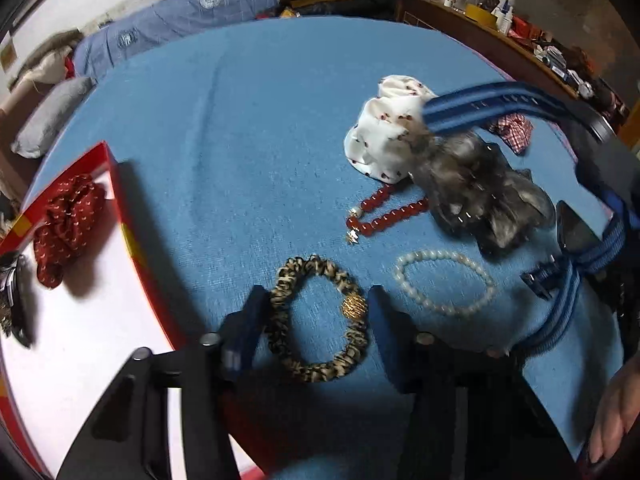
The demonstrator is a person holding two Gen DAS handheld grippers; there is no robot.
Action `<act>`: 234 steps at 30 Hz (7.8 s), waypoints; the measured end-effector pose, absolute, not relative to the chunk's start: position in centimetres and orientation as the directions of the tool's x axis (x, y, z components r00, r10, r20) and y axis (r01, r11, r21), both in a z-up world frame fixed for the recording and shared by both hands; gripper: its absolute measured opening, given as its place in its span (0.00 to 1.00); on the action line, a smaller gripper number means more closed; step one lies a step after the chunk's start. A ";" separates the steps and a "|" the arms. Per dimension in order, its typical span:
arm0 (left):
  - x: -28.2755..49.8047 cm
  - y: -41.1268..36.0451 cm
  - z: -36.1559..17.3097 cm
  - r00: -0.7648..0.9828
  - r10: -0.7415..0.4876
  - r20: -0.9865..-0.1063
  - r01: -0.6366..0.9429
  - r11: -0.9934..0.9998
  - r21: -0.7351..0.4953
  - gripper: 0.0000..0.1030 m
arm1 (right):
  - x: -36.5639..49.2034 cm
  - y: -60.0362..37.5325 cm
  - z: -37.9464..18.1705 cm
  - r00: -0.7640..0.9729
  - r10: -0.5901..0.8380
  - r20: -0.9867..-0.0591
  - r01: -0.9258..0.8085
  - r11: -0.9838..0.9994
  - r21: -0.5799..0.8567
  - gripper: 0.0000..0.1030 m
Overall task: Organize jewelry
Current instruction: 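Grasp the leopard-print scrunchie with the left tool while the right tool holds the watch, then lift the watch and leopard scrunchie and carry both toward the red box, then lower the watch and leopard scrunchie into the red box with both tools, then move both empty tools back to the accessories on the blue table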
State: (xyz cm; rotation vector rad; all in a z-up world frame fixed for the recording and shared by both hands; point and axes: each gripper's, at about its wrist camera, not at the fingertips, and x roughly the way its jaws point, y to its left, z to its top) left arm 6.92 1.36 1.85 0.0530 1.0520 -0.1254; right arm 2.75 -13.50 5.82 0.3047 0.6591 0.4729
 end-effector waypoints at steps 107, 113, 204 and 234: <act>-5.2 17.9 11.4 0.826 0.144 -0.546 -0.278 0.945 -0.172 0.18 | -1.7 -0.2 12.6 0.640 0.613 -0.462 -0.556 0.785 0.272 0.44; -5.8 23.0 9.9 0.773 0.182 -0.607 -0.365 0.911 -0.191 0.18 | -0.9 5.3 11.4 0.566 0.651 -0.506 -0.604 0.745 0.283 0.44; -4.1 22.9 9.2 0.707 0.171 -0.686 -0.364 0.920 -0.145 0.39 | 3.6 10.3 4.7 0.432 0.617 -0.658 -0.585 0.747 0.316 0.47; 0.5 2.6 6.1 0.637 -0.052 -0.769 0.021 0.999 -0.050 0.44 | 10.2 -13.9 1.9 0.537 0.467 -0.702 -0.245 0.883 0.400 0.81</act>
